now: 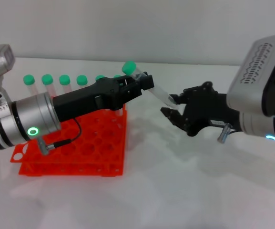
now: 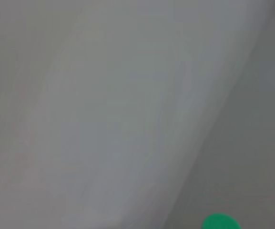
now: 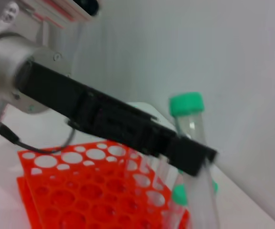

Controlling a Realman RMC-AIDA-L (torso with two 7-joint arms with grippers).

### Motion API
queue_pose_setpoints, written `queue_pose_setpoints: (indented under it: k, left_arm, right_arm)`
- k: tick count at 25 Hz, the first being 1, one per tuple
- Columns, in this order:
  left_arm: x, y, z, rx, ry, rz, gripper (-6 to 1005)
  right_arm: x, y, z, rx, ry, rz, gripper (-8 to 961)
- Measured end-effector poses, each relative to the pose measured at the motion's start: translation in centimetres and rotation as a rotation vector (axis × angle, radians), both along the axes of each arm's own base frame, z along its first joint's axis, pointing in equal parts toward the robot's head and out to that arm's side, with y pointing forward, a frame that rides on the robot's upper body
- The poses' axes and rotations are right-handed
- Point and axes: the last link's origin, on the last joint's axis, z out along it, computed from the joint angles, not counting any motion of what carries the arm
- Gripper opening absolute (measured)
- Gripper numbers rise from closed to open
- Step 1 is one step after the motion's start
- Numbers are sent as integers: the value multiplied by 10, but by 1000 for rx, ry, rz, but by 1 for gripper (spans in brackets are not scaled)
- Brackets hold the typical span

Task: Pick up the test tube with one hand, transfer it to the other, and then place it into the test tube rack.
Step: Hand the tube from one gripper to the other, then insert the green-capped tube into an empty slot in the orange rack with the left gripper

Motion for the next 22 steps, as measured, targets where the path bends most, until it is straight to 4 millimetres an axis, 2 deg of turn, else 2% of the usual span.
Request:
queue_pose_setpoints:
  k: [4,9,12,19,20,22]
  left_arm:
    - [0,-1,2,0,-7,-8,213]
    - [-1,-2,8,5,-7,-22,214]
    - [-6,-5,16,20,0,-28,214]
    - [-34,-16,54,102,35,21,212]
    - [-38,-17,58,112,43,28,211]
    - [-44,-20,65,130,61,44,211]
  right_arm:
    - [12,6,3,12,2,-49,237]
    - [33,15,9,31,8,-125,444]
    - [48,18,14,53,19,-178,687]
    - [71,15,26,115,64,-243,780]
    - [80,12,34,157,112,-247,793]
    - [85,10,40,185,156,-241,820]
